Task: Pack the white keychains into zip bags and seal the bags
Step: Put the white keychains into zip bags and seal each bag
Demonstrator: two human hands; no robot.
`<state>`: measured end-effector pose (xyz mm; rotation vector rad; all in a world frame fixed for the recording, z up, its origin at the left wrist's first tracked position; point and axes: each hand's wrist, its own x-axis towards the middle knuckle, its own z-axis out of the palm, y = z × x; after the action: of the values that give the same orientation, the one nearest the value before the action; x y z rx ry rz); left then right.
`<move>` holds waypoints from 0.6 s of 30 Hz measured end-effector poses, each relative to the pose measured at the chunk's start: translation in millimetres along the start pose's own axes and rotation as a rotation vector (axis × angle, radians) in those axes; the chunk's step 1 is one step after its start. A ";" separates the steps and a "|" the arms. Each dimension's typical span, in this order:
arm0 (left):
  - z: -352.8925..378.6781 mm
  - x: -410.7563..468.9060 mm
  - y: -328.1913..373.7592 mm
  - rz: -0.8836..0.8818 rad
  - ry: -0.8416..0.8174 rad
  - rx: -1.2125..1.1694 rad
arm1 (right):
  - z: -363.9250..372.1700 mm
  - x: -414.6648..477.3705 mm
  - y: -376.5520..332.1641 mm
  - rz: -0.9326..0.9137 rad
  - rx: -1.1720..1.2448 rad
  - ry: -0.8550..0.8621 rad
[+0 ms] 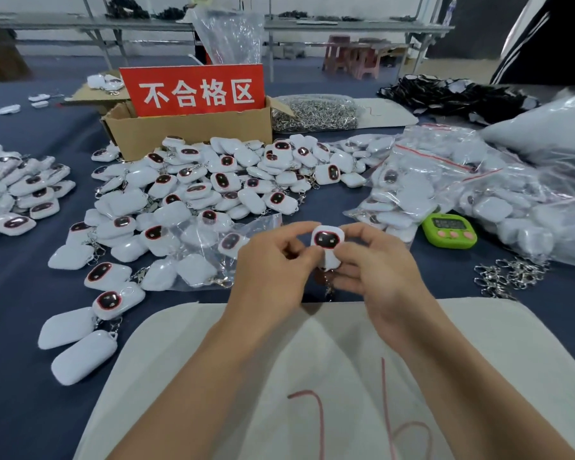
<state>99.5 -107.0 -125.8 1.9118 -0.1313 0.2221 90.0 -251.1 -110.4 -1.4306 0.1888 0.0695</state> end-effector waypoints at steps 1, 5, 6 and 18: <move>-1.1 0.5 0.8 -0.011 -0.008 -0.036 | -0.2 -0.3 -1.0 -0.006 0.003 -0.007; -3.8 2.1 6.5 -0.001 -0.007 -0.085 | 0.7 0.6 -1.2 -0.077 -0.048 -0.023; -4.4 2.1 7.5 -0.003 -0.004 -0.104 | 1.2 0.8 -1.2 -0.086 -0.052 -0.032; -4.4 -2.4 13.1 -0.011 0.038 -0.124 | 0.4 -0.1 1.0 -0.186 -0.179 0.014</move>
<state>94.1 -107.4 -112.8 1.7834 -0.1062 0.2372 89.8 -250.5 -111.2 -1.6213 0.0610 -0.0783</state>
